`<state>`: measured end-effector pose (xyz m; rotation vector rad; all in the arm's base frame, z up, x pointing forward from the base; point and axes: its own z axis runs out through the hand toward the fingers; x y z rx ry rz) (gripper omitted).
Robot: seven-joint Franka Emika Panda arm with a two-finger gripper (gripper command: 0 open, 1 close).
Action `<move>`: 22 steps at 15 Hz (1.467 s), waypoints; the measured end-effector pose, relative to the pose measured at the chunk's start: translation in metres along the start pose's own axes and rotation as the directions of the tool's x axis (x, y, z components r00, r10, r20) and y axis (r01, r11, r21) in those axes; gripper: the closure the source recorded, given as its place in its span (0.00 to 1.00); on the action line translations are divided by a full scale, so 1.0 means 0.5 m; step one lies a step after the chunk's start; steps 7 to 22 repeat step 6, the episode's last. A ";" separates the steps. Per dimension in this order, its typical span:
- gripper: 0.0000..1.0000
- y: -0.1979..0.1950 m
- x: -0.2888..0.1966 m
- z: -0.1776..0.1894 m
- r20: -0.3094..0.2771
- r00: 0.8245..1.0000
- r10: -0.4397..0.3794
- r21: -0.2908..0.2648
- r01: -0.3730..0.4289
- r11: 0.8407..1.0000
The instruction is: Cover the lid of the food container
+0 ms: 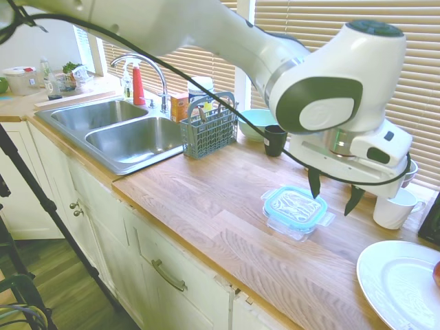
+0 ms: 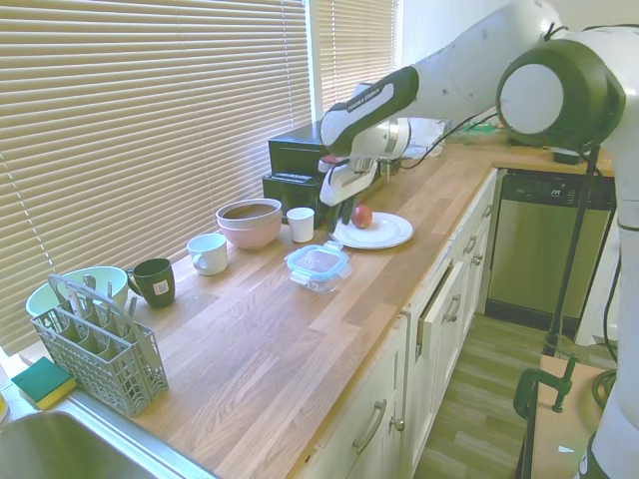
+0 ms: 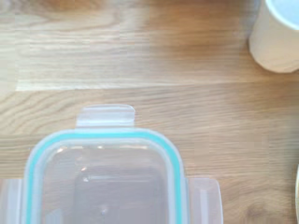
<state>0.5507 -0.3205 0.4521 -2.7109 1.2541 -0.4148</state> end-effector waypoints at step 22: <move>0.00 -0.186 -0.176 -0.061 -0.027 0.995 -0.096 -0.068 0.094 0.993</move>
